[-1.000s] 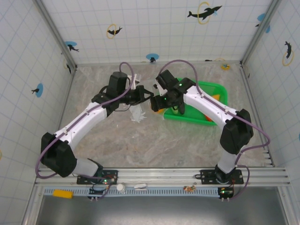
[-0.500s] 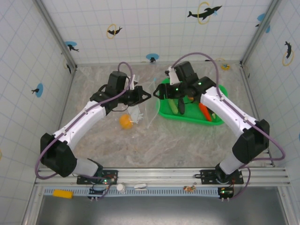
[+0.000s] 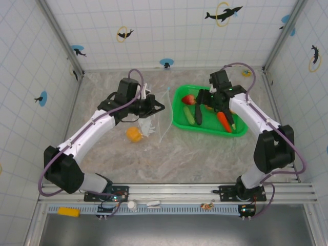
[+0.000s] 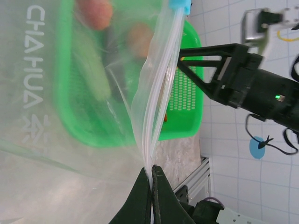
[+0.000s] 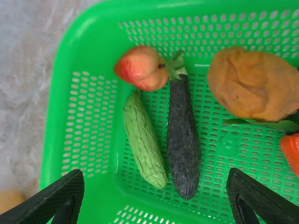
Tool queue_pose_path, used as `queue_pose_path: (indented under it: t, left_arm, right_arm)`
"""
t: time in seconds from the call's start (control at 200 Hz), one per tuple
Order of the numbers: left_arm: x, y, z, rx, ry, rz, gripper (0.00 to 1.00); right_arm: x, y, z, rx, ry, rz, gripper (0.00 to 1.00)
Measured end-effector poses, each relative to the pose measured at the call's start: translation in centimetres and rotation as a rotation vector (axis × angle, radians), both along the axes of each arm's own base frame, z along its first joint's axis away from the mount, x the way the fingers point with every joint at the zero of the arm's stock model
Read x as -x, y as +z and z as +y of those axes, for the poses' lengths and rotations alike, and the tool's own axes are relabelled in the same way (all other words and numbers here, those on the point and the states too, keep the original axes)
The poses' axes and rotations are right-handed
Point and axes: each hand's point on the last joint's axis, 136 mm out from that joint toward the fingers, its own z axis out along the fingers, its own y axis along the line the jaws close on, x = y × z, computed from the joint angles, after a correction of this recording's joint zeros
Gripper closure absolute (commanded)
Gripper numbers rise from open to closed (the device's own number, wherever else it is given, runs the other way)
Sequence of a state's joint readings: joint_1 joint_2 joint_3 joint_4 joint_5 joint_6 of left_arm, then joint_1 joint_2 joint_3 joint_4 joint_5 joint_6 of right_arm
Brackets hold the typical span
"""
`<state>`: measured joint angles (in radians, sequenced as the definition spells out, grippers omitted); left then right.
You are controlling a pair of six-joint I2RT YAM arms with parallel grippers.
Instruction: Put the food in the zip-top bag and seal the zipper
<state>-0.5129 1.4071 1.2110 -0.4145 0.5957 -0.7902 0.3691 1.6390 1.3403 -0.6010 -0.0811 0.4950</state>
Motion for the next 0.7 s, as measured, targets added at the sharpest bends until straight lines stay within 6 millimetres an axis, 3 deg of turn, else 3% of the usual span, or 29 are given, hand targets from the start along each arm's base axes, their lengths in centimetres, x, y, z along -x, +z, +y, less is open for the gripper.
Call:
queue_pose_path:
  t: [0.115,0.2,0.36,0.701]
  left_arm:
    - [0.1,0.2,0.0,0.000,-0.001,-0.002,1.00]
    - [0.2,0.4,0.2,-0.007,-0.003,0.000,1.00]
    - [0.6,1.0,0.6,-0.013,0.006,-0.001,1.00]
    - [1.4,0.8,2.0,-0.061,0.008,-0.009,1.00]
  right_arm:
    - [0.2,-3.0,1.7,0.050,0.095,0.054,0.23]
    - [0.4,-5.3,4.1,0.096,0.194,0.090,0.24]
    - [0.0,-8.0,7.2,0.155,0.293,0.132,0.26]
    - [-3.4,-11.0,7.2,0.324,0.289,0.141,0.34]
